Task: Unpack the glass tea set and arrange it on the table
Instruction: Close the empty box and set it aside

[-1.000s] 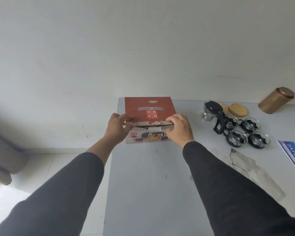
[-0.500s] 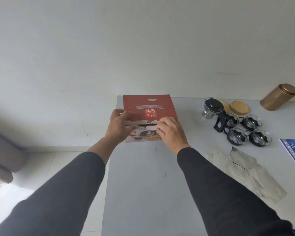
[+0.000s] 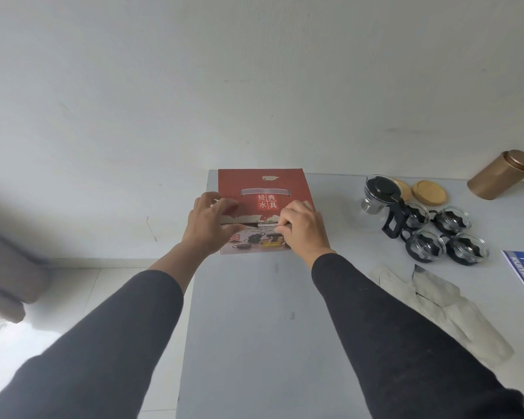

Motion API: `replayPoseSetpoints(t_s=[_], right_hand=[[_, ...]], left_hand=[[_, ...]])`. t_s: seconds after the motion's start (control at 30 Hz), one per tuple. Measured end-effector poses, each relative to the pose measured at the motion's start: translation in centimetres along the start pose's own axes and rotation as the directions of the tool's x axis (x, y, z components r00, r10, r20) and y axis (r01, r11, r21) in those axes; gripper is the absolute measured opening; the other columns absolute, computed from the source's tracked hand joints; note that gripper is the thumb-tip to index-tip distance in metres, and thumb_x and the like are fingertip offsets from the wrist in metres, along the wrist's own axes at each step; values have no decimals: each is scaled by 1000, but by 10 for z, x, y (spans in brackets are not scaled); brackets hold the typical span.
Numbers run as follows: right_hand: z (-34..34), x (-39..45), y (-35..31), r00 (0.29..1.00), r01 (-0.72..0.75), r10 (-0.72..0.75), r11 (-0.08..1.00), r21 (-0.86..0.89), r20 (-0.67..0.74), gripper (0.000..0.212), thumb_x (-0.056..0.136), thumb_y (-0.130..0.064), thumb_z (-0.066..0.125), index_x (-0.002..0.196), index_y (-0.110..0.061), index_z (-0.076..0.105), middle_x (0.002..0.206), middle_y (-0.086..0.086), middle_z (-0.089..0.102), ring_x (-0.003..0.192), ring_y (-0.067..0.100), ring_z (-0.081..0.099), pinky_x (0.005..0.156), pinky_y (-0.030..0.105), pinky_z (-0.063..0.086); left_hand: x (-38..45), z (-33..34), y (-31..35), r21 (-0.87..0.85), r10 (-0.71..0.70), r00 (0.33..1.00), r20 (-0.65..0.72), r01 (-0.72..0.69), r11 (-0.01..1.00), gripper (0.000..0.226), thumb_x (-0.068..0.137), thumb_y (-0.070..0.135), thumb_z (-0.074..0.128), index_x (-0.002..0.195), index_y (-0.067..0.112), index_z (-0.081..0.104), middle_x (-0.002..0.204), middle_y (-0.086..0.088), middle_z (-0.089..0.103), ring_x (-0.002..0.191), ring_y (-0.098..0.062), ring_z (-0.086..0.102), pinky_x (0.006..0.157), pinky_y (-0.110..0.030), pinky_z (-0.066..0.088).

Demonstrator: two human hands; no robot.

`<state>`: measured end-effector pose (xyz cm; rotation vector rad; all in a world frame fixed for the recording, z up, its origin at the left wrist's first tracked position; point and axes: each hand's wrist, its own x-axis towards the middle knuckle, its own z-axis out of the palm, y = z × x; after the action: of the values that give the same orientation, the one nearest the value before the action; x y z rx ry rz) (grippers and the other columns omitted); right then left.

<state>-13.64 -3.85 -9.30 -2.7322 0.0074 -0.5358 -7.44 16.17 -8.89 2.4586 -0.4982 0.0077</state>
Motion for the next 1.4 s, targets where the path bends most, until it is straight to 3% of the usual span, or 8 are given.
replayPoseSetpoints(t_s=[0.17,0.27,0.33,0.47,0.8,1.03,1.2,1.4], right_hand=[[-11,21,7,973,-146,138,989,25,184,31,71,-31,79,93,-18,61,108,-2,56,103,18,50,88,37,41],[-11,32,17,940,-184,180,983,-14,291,67,77,-42,73,135,-29,44,141,1,42,132,20,36,103,42,33],[-7,40,23,921,-220,213,975,-17,325,69,84,-44,65,144,-33,33,154,5,27,143,23,19,111,45,24],[8,61,30,903,-218,226,974,-63,365,57,93,-44,50,145,-37,28,159,10,10,147,26,2,116,48,13],[39,119,45,922,-190,200,980,-65,332,50,96,-48,42,144,-38,31,159,11,5,147,28,-3,117,44,3],[43,117,51,941,-167,173,985,-46,291,51,94,-48,44,143,-37,34,159,11,9,147,27,-1,117,43,2],[29,106,42,935,-251,251,967,-32,251,66,90,-52,50,147,-29,26,158,11,13,147,28,3,115,51,8],[-12,56,51,939,-296,307,951,-92,155,61,95,-51,41,147,-24,26,158,11,16,147,27,5,115,49,11]], left_hand=[[10,0,3,277,151,979,140,-185,943,68,81,48,65,141,26,40,152,1,24,145,-21,10,116,-46,14],[23,7,11,400,82,955,285,-196,895,74,93,48,46,152,22,9,160,2,-3,147,-22,-13,116,-52,-2],[32,13,15,436,21,945,327,-171,883,74,97,47,37,152,20,-4,160,-1,-11,146,-23,-17,116,-52,-4],[58,20,15,501,-13,946,324,-160,850,71,101,40,31,150,15,-13,159,-5,-18,145,-26,-19,117,-50,-2],[132,26,-4,459,-21,947,321,-136,878,72,101,33,35,150,14,-14,158,-6,-19,146,-26,-18,119,-47,8],[134,28,-5,467,-19,945,326,-144,872,74,100,33,37,150,13,-13,159,-7,-17,146,-27,-16,118,-49,11],[137,17,5,521,-85,918,388,-142,841,90,93,52,43,150,13,-16,158,-7,-20,145,-27,-20,116,-53,5],[108,17,32,465,10,960,279,-144,874,88,93,58,35,150,12,-13,158,-4,-20,144,-24,-24,119,-48,-1]])
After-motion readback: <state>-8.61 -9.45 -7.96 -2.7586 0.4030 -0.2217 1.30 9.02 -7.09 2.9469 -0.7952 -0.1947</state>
